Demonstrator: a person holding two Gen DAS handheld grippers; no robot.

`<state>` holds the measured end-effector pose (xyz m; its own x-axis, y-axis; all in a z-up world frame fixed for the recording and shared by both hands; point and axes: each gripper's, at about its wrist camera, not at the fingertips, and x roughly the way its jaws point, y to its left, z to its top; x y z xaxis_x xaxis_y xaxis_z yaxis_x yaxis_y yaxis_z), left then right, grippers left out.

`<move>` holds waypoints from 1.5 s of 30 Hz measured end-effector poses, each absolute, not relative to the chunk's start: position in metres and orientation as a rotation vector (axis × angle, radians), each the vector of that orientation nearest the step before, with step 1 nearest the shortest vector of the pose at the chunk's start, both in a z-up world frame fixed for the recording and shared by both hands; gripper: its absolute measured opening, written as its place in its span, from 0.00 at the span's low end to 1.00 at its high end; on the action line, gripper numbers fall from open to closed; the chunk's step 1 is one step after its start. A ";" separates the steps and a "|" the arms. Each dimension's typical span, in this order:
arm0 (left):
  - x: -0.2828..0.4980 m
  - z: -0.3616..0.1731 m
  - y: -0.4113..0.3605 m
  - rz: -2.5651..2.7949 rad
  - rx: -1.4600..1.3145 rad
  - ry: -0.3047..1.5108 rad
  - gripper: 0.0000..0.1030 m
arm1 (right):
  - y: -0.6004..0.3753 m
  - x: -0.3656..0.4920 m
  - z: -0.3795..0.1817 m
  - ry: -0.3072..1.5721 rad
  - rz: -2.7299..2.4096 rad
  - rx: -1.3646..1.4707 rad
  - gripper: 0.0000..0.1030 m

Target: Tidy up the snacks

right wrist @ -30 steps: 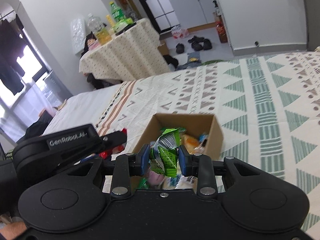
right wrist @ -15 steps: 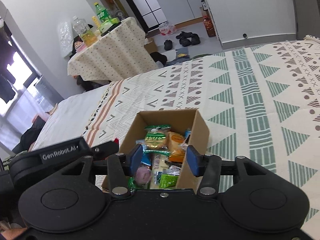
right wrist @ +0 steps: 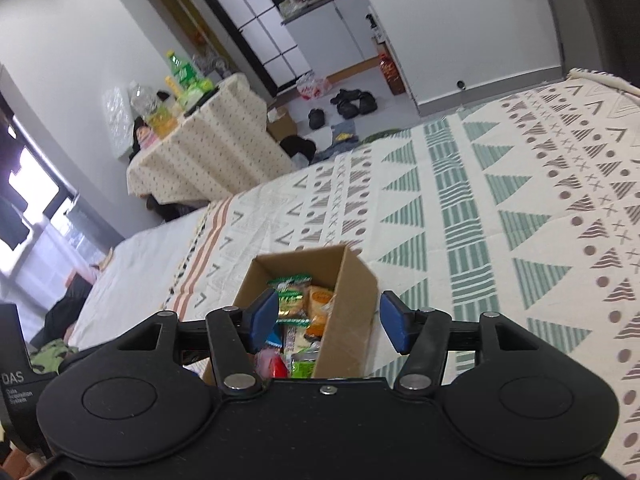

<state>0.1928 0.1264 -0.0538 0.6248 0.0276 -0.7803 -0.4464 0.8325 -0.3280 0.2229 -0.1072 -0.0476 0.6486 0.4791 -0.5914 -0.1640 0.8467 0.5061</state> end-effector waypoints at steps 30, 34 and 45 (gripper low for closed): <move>0.128 0.000 0.061 0.265 -0.355 0.877 0.99 | -0.196 0.154 -0.019 0.728 0.345 0.467 1.00; 0.118 0.007 0.051 0.240 -0.323 0.875 0.99 | -0.200 0.143 -0.013 0.721 0.344 0.452 1.00; 0.089 0.016 0.035 0.177 -0.268 0.891 1.00 | -0.210 0.112 -0.002 0.705 0.305 0.391 1.00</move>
